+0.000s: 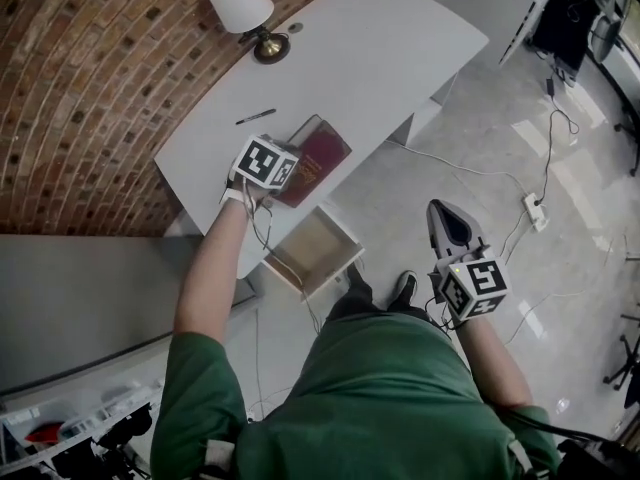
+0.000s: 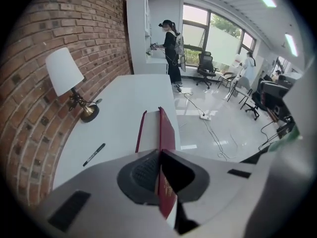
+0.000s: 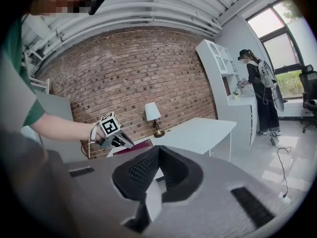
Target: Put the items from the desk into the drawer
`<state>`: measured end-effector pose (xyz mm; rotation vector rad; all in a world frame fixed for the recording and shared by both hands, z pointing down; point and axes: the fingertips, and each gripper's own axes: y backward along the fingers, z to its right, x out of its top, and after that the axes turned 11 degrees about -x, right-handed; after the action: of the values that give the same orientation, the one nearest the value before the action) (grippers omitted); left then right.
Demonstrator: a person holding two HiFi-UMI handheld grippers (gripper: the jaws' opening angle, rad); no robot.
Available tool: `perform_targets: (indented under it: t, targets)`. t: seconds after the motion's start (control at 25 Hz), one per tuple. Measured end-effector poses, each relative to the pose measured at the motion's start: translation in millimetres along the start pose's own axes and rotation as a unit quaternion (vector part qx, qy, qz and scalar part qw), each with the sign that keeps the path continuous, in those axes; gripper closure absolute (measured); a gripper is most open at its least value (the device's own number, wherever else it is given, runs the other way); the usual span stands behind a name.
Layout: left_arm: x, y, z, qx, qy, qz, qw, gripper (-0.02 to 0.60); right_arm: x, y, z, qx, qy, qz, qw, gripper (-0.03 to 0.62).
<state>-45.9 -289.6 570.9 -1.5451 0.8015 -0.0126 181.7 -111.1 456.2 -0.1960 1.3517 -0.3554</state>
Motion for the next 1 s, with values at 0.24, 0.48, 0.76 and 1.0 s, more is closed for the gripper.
perform_targets:
  t: [0.24,0.48,0.76,1.0]
  targets:
    - [-21.8,20.9,26.5,0.016,0.014,0.005,0.9998,0.568,-0.1,0.6,-10.6,0.044,0.009,-0.006,0.999,0.591]
    - [-43.3,39.1,52.3,0.031,0.020,0.015,0.9992,0.568,5.9,3.3,-34.3,0.096,0.023,0.000,0.995,0.591]
    - [-71.8,60.5,87.0,0.053,0.035,0.018,0.9978,0.569,-2.0,6.9,-59.9,0.154,0.029,-0.011,0.987,0.591]
    - [-104.5,57.4,118.4,0.055,0.038,0.009,0.9977,0.569,-21.4,9.8,-77.0,0.185,0.020,-0.035,0.982,0.591]
